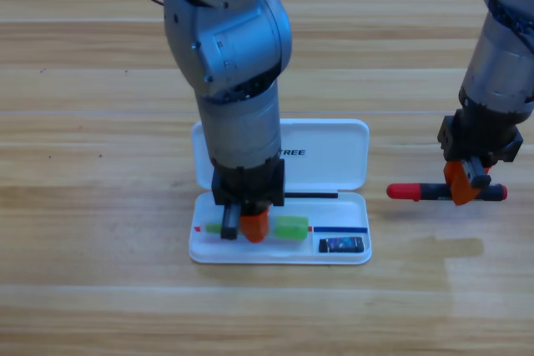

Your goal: Clean up eraser and pencils

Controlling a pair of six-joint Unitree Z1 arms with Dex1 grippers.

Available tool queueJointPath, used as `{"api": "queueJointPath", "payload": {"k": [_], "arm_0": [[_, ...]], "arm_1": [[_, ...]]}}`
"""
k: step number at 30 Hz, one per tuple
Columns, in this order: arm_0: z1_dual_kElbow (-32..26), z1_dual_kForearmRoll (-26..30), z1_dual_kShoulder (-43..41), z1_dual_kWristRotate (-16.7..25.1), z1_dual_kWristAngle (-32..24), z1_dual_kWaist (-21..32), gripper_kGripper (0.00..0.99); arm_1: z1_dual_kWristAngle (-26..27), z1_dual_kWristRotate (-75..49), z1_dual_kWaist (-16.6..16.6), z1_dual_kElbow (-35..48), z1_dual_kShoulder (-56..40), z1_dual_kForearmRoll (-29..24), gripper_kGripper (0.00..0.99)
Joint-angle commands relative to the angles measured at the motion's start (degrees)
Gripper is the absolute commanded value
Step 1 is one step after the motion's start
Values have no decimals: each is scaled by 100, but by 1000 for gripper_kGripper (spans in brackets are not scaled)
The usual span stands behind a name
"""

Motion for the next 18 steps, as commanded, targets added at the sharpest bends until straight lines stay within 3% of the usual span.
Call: {"api": "queueJointPath", "payload": {"k": [1, 2, 3, 6, 12, 18], "arm_0": [[48, -77, 370, -97, -6, -103, 525], [66, -77, 370, -105, -6, -94, 713], [74, -77, 370, -114, 2, -94, 831], [66, -77, 361, -132, 11, -94, 979], [74, -51, 264, -132, 81, -94, 990], [162, 196, -474, -44, 143, -50, 990]], "arm_1": [[53, 28, 104, 191, -118, 132, 0], [53, 28, 104, 199, -118, 141, 0], [62, 28, 113, 208, -127, 150, 0], [106, 28, 148, 226, -180, 185, 0], [203, 116, 429, 199, -426, 335, 0], [203, 371, 895, -170, -417, 510, 0]]}}
